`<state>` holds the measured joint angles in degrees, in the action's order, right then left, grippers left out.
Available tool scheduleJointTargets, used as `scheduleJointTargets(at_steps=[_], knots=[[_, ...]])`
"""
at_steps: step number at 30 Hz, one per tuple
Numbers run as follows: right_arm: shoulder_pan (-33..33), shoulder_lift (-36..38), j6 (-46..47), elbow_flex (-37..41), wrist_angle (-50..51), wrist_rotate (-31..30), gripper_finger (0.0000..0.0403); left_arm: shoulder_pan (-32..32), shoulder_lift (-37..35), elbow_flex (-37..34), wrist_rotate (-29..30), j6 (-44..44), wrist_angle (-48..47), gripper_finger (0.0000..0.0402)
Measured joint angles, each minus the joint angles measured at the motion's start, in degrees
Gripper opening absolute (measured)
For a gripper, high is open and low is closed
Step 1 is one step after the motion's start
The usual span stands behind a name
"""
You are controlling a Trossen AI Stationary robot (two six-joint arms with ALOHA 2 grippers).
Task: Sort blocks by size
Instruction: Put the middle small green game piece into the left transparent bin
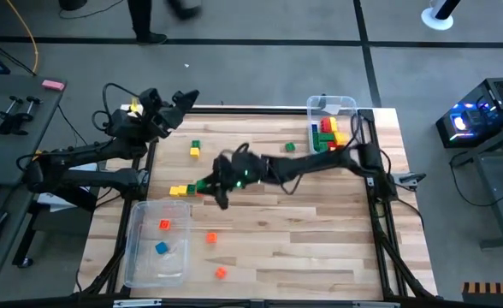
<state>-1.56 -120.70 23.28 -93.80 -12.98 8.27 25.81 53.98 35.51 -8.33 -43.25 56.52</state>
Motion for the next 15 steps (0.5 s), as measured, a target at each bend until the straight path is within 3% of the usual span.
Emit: scheduleJointTargets(at_steps=[4,7,15], knots=[[-3.32,-2.90,2.25,-0.05,-6.60,-2.34,0.0136,-0.06,0.00,0.01,0.01,-6.39,-0.07,0.0277],[-5.24,-5.88,1.62,-4.35,-7.46,-3.70,0.0136,-0.14,0.00,0.00,-0.01,-10.27,-0.12,0.0277],[-6.73,-21.56,-4.09,-31.77,3.96,-2.08,0.0136,-0.12,0.00,0.00,-0.01,-14.73,-0.10,0.0277]])
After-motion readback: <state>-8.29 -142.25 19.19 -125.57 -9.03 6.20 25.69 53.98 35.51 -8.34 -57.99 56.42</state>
